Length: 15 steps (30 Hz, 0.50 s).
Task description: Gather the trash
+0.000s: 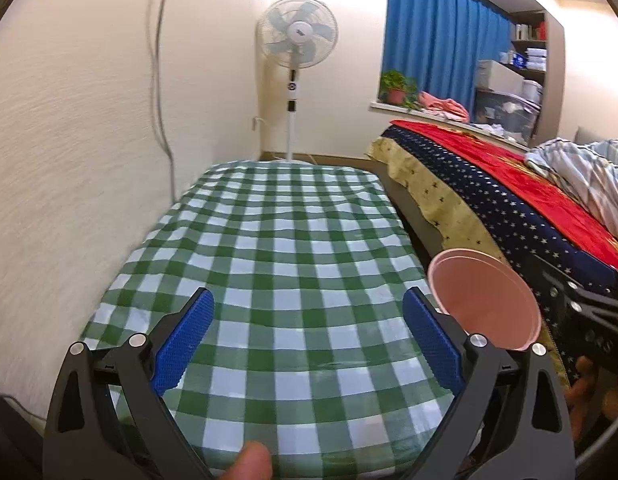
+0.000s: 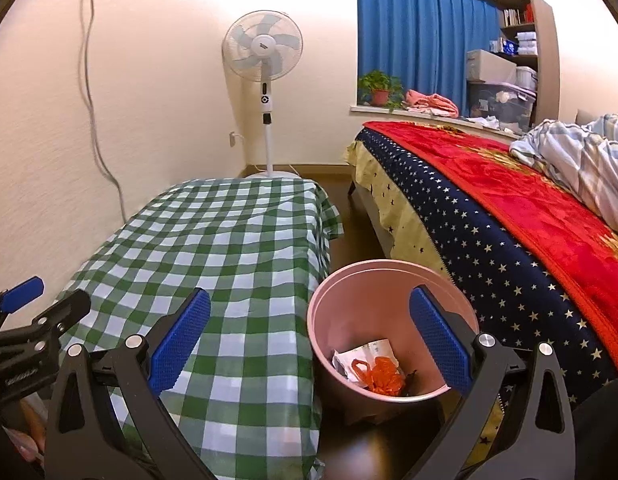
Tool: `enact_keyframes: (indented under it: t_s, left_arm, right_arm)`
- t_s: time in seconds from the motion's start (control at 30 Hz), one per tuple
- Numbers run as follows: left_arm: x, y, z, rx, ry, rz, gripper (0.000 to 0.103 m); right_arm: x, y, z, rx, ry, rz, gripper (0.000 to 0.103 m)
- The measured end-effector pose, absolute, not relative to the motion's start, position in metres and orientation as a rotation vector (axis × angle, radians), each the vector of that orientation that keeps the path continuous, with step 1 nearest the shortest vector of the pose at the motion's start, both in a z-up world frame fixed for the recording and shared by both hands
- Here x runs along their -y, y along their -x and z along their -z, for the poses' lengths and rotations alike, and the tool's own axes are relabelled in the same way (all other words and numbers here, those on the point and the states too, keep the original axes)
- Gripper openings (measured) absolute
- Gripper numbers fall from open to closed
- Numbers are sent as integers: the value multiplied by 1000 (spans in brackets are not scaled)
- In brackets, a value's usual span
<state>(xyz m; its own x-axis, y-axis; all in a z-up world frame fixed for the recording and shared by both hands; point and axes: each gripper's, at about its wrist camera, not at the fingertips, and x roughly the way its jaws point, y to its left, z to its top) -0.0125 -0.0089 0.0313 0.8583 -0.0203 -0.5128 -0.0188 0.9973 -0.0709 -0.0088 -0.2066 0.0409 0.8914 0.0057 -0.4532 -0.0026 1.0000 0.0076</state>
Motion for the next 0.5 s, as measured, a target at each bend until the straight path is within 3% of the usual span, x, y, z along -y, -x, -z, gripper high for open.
enact_keyframes:
  t_s: [0.5]
  left_arm:
    - [3,11,-16,-565,84,-65,95]
  right_arm:
    - [196,1,-27,-514,7,6,98]
